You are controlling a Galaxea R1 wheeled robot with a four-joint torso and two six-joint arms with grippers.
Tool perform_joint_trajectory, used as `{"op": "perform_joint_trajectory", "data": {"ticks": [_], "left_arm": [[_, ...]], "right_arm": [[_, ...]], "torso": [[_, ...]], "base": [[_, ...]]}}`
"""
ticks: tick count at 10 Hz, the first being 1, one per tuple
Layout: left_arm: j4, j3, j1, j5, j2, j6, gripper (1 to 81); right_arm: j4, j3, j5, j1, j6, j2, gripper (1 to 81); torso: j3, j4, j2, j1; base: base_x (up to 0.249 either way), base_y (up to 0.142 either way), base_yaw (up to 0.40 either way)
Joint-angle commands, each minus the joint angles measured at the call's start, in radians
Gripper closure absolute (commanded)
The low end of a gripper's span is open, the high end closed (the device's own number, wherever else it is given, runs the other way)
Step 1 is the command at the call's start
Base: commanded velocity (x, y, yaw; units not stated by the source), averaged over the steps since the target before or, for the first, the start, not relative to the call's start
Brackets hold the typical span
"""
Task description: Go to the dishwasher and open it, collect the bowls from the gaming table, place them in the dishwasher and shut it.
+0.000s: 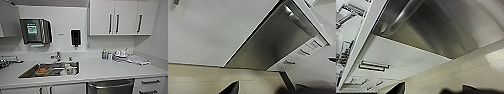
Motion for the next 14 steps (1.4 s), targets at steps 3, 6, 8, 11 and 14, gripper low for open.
{"op": "perform_joint_trajectory", "data": {"ticks": [3,6,8,11,14], "left_arm": [[0.061,0.033,-0.073,0.093,-0.037,-0.050,1.0],[0.061,0.031,-0.073,0.093,-0.037,-0.050,1.0],[0.061,0.028,-0.073,0.093,-0.037,-0.050,1.0],[0.061,0.028,-0.075,0.093,-0.036,-0.050,1.0],[0.061,0.023,-0.075,0.093,-0.036,-0.050,1.0]], "right_arm": [[0.068,-0.081,-0.204,0.324,0.160,0.023,1.0],[0.025,-0.207,-0.282,0.355,0.209,0.134,1.0],[0.008,-0.232,-0.295,0.361,0.209,0.151,1.0],[-0.012,-0.212,-0.318,0.387,0.209,0.139,1.0],[-0.011,-0.207,-0.319,0.420,0.211,0.140,1.0]], "torso": [[0.000,0.000,0.000,0.000],[0.000,0.000,0.000,0.000],[0.000,0.000,0.000,0.001],[-0.100,0.000,0.000,0.001],[-0.083,0.000,0.000,0.001]], "base": [[0.000,0.000,0.000],[0.000,0.000,0.000],[0.000,0.000,0.000],[0.000,0.000,0.000],[0.000,0.000,0.000]]}}
